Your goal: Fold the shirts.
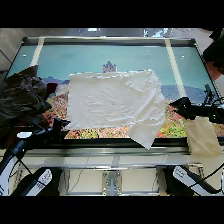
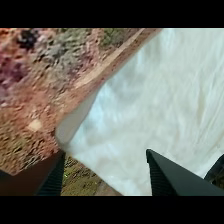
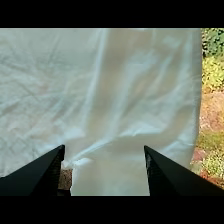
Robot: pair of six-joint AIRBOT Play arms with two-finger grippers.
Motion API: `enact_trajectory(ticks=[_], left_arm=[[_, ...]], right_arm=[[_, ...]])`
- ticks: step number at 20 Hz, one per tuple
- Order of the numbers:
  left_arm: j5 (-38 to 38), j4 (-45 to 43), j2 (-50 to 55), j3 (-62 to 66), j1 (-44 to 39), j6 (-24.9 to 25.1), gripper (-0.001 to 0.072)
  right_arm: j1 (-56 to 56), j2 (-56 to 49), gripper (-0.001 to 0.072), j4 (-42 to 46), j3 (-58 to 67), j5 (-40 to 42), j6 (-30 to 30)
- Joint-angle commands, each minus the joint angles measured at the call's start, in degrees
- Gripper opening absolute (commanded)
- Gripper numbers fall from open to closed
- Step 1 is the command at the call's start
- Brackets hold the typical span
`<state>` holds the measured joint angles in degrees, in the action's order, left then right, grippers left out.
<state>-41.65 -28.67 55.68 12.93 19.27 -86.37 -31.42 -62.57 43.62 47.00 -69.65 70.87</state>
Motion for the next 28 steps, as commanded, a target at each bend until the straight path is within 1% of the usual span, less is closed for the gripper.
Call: enact_trajectory(ticks=[1,2,4,5,6,7,9,11,12,15,19,20,24,25,26,27,28], left_arm=[[4.7,6.4,5.4,0.0,0.0,7.2,0.0401],[4.8,6.4,6.1,0.0,0.0,7.4,0.0343],[5.9,6.4,7.2,0.0,0.0,7.4,0.0339],[6.4,6.4,7.5,0.0,0.0,7.4,0.0265],[6.8,6.4,7.6,0.0,-0.1,7.8,0.0139],[7.2,6.5,7.6,0.0,-0.5,9.4,0.0024],[7.2,6.9,7.6,0.0,-1.6,10.8,0.0015],[7.1,6.9,7.6,0.0,-2.1,10.8,0.0015],[7.1,6.9,7.6,0.0,-2.1,10.8,0.0015],[7.0,6.9,7.6,0.0,-2.1,10.8,0.0016],[6.5,6.9,7.6,0.0,-2.1,10.8,0.0015],[6.5,6.9,7.6,0.0,-2.1,10.8,0.0015],[6.5,6.9,7.6,0.0,-2.1,10.8,0.0015],[6.5,6.9,7.6,0.0,-2.1,10.9,0.0015],[6.5,6.9,7.6,0.1,-2.1,11.6,0.0015],[6.5,6.9,7.5,0.1,-2.1,13.5,0.0015],[6.3,6.9,7.1,0.1,-2.1,15.2,0.0015]], right_arm=[[0.0,0.0,0.0555,-0.2,0.0,-1.3,-0.1],[0.0,0.0,0.0555,-0.2,0.0,-1.3,-0.1],[0.0,0.0,0.0555,0.7,0.0,-1.2,0.0],[0.0,0.0,0.0555,1.5,0.0,-1.3,0.2],[0.0,0.0,0.0555,2.4,0.0,-1.3,0.4],[0.0,0.0,0.0555,3.7,0.0,-1.3,1.5],[0.0,0.0,0.0555,8.3,-0.1,-0.8,5.2],[0.0,-0.5,0.0555,12.1,-1.4,1.1,9.9],[0.0,-1.5,0.0556,12.2,-2.6,1.1,9.9],[0.0,-6.1,0.0555,11.0,-6.2,3.5,9.1],[0.1,-12.5,0.0555,2.9,-7.1,8.5,3.3],[0.6,-13.8,0.0555,1.9,-7.1,9.5,2.8],[6.4,-18.0,0.0554,1.7,-7.1,13.2,2.3],[8.2,-18.9,0.0544,1.0,-7.1,14.4,1.6],[10.1,-19.3,0.0405,-0.3,-7.1,15.6,0.2],[11.7,-19.3,0.0221,-1.6,-7.0,17.0,-0.2],[12.8,-19.2,0.0012,-2.5,-6.5,17.0,-0.4]])
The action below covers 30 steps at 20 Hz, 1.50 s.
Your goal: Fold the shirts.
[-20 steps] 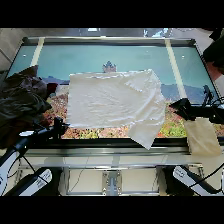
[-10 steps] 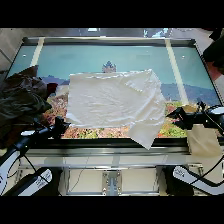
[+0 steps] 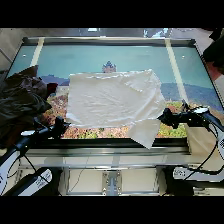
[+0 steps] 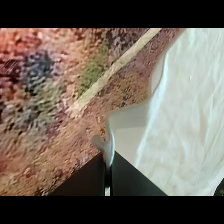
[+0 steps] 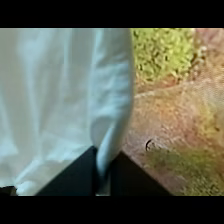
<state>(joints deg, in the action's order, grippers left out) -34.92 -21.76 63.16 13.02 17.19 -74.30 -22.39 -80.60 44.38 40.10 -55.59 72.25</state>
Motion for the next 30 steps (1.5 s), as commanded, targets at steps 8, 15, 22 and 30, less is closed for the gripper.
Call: enact_trajectory(ticks=[8,15,22,30], left_arm=[[-17.7,-19.6,-25.9,17.2,0.9,11.7,0.0013],[-28.5,-52.0,-44.9,50.5,1.0,0.4,0.0011],[-29.9,-55.8,-27.7,72.3,-0.2,1.7,0.0012],[-23.5,-60.1,5.5,72.3,-15.0,3.0,0.0012]], right_arm=[[4.8,22.2,0.0011,2.1,17.2,-25.4,-8.9],[4.9,50.4,0.0012,8.6,38.4,-32.1,-5.2],[4.9,44.9,0.0010,13.1,55.0,-23.4,-3.6],[6.3,10.3,0.0011,3.0,49.9,-22.7,-3.0]])
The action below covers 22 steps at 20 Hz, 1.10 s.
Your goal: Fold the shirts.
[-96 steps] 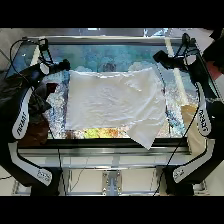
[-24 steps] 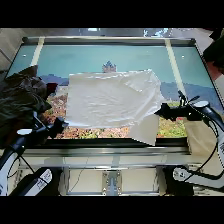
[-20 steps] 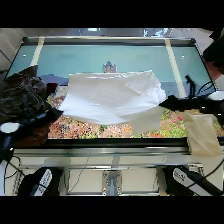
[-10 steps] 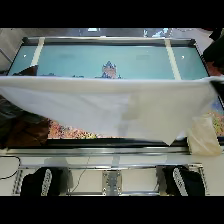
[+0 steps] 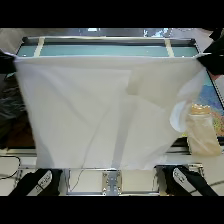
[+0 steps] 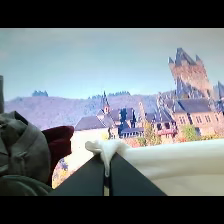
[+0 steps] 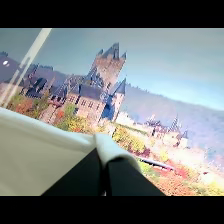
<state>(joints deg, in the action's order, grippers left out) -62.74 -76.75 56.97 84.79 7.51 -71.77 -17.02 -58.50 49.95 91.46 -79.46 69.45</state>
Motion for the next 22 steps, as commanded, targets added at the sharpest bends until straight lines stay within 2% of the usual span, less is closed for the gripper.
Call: enact_trajectory(ticks=[1,3,4,7,9,12,14,16,19,22], left_arm=[[6.6,-8.1,16.1,0.5,-6.6,-1.1,0.0012],[11.9,-13.6,24.9,0.6,-7.7,-5.4,0.0012],[14.6,-14.8,28.9,0.6,-7.8,-6.1,0.0012],[19.8,-14.8,37.1,0.6,-8.5,-6.1,0.0013],[21.9,-14.8,39.4,0.6,-8.7,-6.0,0.0014],[21.0,-14.8,39.2,0.6,-8.5,-6.0,0.0014],[18.1,-14.8,38.9,0.6,-8.5,-6.1,0.0013],[12.1,-14.8,39.0,0.5,-8.8,-6.0,0.0013],[8.4,-14.8,39.0,-1.9,-8.8,-6.0,0.0013],[7.1,-14.7,39.3,-4.3,-9.0,-6.0,0.0013]], right_arm=[[2.1,-16.3,0.0011,-2.1,-1.5,2.7,-0.2],[4.9,-25.0,0.0011,-1.5,-1.5,8.7,-1.6],[6.2,-29.0,0.0011,-1.5,-1.5,13.3,-1.6],[9.2,-37.5,0.0011,-1.5,-1.4,27.2,-1.6],[9.9,-40.3,0.0011,-1.5,-1.2,31.6,-1.6],[9.9,-39.8,0.0010,4.5,-1.2,27.8,-1.5],[10.2,-39.0,0.0010,12.2,-1.2,19.4,-1.3],[10.8,-39.0,0.0010,17.6,-1.7,12.1,-1.2],[12.0,-39.1,0.0010,18.4,-6.2,11.6,-1.1],[13.2,-39.1,0.0010,18.5,-11.9,14.8,-1.0]])
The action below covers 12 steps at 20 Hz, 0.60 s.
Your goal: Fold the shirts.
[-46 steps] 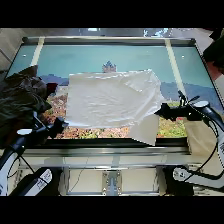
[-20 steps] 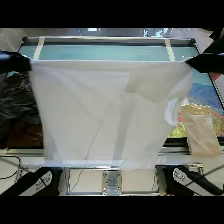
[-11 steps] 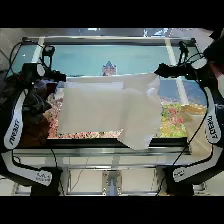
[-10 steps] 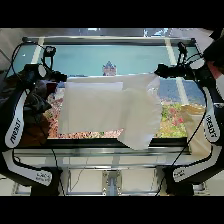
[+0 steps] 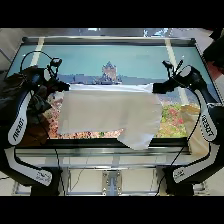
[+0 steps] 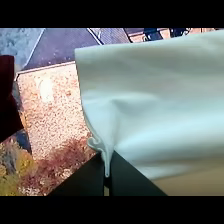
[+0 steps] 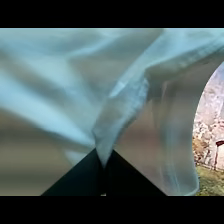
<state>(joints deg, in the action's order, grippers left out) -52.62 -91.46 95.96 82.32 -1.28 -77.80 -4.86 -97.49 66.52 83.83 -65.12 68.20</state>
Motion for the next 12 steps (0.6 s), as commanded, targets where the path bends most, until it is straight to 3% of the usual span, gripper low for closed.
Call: enact_trajectory(ticks=[1,11,12], left_arm=[[-4.2,0.0,0.7,-2.0,-0.3,0.0,0.0013],[-9.2,0.0,4.7,-2.3,-0.5,0.2,0.0014],[-9.9,0.0,4.7,-2.3,-0.5,0.2,0.0023]], right_arm=[[1.2,-0.1,0.0010,1.8,-5.7,1.9,0.3],[1.2,-0.2,0.0026,2.6,-8.7,3.0,1.9],[1.2,0.0,0.0166,2.6,-8.7,1.0,2.2]])
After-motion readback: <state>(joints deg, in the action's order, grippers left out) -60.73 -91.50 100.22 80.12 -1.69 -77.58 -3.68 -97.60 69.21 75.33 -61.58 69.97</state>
